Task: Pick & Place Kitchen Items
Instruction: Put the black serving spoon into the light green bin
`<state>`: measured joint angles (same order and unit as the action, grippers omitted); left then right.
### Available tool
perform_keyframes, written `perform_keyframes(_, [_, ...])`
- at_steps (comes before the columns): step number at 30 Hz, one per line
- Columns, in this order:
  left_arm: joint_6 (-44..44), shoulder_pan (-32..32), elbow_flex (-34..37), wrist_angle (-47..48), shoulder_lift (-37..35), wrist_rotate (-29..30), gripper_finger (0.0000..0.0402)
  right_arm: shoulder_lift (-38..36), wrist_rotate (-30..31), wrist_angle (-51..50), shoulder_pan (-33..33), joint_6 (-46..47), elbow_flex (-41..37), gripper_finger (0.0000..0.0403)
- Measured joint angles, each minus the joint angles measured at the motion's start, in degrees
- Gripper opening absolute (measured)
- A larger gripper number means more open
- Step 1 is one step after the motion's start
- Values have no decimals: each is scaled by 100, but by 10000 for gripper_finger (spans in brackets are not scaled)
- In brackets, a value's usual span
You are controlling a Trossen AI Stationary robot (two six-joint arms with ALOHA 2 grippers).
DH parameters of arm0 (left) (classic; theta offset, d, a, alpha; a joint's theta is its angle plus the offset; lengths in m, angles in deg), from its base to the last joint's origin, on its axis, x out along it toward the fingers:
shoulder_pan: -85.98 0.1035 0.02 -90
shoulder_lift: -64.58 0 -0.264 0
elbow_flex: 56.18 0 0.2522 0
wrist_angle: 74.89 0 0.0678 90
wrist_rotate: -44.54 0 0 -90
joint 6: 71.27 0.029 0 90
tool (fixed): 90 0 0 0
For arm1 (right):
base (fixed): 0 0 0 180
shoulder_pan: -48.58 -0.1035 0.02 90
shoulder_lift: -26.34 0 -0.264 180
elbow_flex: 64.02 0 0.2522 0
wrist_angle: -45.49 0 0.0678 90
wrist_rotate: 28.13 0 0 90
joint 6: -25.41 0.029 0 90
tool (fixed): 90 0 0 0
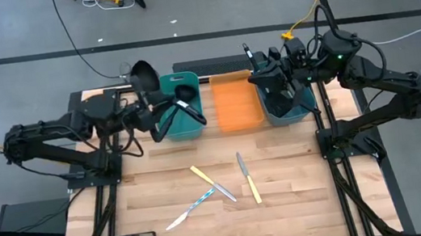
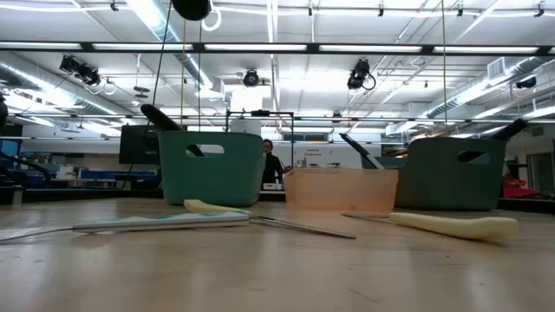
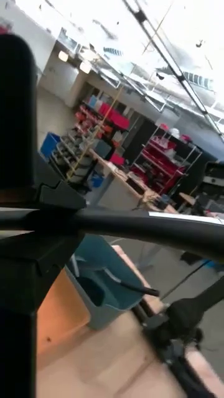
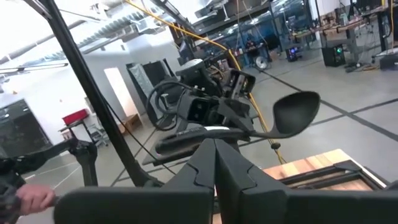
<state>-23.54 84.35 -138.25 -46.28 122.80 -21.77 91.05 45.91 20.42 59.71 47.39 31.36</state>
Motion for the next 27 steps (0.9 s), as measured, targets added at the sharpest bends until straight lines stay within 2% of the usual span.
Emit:
perform_keyframes(7, [-671, 101, 256, 10, 4, -119, 44, 15, 8, -7, 0, 145, 0, 4])
perform_keyframes(14, [-796, 103, 300, 121, -61, -250, 44, 15, 9, -9, 0, 150, 0, 4])
perform_keyframes(27, [-1107, 104, 297, 698, -1066, -403, 44, 17, 164, -35, 0, 304, 0, 4])
